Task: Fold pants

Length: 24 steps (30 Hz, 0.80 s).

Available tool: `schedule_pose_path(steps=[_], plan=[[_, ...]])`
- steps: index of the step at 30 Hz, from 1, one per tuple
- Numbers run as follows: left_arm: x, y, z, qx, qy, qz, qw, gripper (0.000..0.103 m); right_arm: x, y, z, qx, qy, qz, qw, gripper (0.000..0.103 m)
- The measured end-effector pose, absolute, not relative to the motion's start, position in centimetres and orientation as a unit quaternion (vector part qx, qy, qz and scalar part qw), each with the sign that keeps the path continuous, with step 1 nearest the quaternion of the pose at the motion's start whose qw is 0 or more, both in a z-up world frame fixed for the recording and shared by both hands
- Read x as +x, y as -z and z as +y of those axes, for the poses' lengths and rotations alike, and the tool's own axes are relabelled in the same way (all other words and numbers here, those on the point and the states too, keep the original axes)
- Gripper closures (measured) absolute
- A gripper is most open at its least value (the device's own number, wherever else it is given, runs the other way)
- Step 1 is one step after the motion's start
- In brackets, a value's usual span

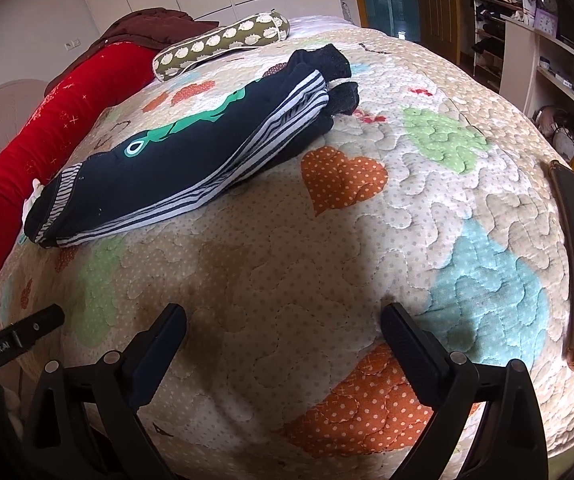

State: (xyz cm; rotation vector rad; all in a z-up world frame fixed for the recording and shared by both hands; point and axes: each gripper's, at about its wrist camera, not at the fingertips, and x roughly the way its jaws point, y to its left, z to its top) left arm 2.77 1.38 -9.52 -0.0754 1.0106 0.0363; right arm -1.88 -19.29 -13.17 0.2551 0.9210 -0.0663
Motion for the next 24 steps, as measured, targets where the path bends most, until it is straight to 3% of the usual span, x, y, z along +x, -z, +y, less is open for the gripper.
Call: schedule_pose_path(steps=[8,24], plan=[[1.0,5.6,0.4,-0.009,-0.016,0.416,0.909,0.003,-1.8,13.6,-18.7,0.104,0.035,0.440,0.891,0.002],[1.4,5.8,1.0,-0.007,-0.015,0.425,0.905,0.003,-1.9,13.5,-18.7,0.092,0.033,0.440,0.893,0.003]])
